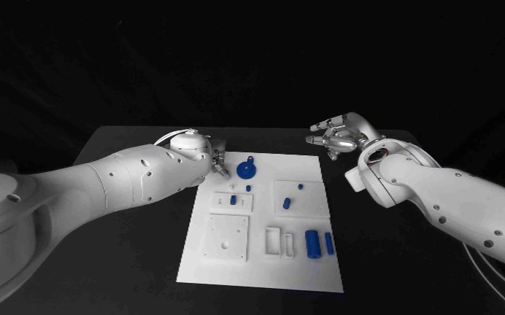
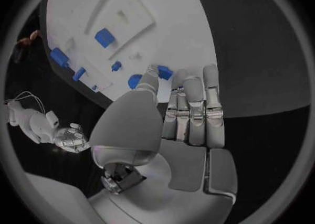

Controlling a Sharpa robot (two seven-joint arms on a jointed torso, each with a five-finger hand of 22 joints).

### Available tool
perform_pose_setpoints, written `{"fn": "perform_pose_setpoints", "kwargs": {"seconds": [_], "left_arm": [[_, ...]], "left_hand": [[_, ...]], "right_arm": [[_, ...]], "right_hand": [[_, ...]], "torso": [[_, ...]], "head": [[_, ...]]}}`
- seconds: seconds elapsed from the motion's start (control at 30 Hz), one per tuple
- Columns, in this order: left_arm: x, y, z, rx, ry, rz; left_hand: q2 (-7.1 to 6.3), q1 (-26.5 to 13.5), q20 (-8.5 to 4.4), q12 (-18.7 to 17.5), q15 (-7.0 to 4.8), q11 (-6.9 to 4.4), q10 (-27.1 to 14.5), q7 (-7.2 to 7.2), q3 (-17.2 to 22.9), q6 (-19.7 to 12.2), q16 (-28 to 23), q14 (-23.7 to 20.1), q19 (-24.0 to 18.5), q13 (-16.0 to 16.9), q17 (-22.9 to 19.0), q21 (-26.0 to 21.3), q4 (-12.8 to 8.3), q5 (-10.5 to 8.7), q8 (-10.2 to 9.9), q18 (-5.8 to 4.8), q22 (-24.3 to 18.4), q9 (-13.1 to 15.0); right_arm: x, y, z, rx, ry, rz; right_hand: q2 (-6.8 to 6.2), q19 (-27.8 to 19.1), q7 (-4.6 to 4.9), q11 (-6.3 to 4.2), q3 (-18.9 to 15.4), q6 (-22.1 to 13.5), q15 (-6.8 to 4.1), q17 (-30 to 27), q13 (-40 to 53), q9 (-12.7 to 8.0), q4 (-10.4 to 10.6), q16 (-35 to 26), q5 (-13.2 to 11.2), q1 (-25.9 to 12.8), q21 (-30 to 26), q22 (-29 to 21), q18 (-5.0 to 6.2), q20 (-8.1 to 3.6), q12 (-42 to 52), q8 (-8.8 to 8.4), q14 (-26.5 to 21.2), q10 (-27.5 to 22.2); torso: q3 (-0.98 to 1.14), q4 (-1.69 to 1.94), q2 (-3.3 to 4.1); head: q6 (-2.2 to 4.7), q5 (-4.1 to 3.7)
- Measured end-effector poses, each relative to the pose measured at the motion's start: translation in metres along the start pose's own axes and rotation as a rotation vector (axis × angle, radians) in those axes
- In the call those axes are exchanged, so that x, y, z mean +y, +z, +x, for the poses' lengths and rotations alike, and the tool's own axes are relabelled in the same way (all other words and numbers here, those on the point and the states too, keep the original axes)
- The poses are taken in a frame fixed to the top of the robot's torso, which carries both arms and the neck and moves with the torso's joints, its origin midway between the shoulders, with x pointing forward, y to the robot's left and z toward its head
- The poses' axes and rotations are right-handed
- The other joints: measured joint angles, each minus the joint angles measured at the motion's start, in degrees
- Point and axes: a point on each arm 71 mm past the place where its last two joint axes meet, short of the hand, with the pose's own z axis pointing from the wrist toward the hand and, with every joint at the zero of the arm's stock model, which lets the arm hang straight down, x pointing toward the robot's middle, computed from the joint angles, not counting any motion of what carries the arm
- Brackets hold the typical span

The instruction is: Assemble the parts on the task board

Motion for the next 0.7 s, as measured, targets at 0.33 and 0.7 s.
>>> {"fn": "perform_pose_setpoints", "kwargs": {"seconds": [0.33, 0.7], "left_arm": [[-0.0017, 0.0009, 0.0023, 0.001, 0.004, 0.003], [-0.0021, 0.0022, 0.0045, -0.003, 0.007, 0.006]], "left_hand": [[1.86, 0.88, -0.21, 0.0, 0.0, 0.0, 0.0, -0.01, -0.85, 0.0, 0.0, 0.0, 0.21, -0.06, 0.06, -0.22, -1.18, 0.0, 0.01, 0.0, -0.01, 0.27], [2.87, 1.11, -0.21, -0.21, -0.21, 0.0, 0.0, -0.01, -1.4, 0.02, 0.0, 0.21, 0.2, -0.06, 0.05, -0.22, -1.72, 0.28, -0.12, 0.0, -0.01, 0.53]], "right_arm": [[0.0001, -0.0002, 0.0, 0.001, 0.0, 0.0], [0.0004, -0.0002, 0.0003, 0.002, 0.0, 0.0]], "right_hand": [[0.0, 0.0, 0.0, 0.0, 0.0, 0.0, 0.0, 0.0, 0.0, 0.0, 0.0, 0.0, 0.0, 0.0, 0.0, 0.0, 0.0, 0.0, 0.0, 0.0, 0.0, 0.0], [0.0, 0.0, 0.0, 0.0, 0.0, 0.0, 0.0, 0.0, 0.0, 0.0, 0.0, 0.0, 0.0, 0.0, 0.0, 0.0, 0.0, 0.0, 0.0, 0.0, 0.0, 0.0]], "torso": [[0.03, 0.03, -0.06], [0.09, 0.05, -0.1]], "head": [[-0.31, -0.13], [-0.39, -0.17]]}}
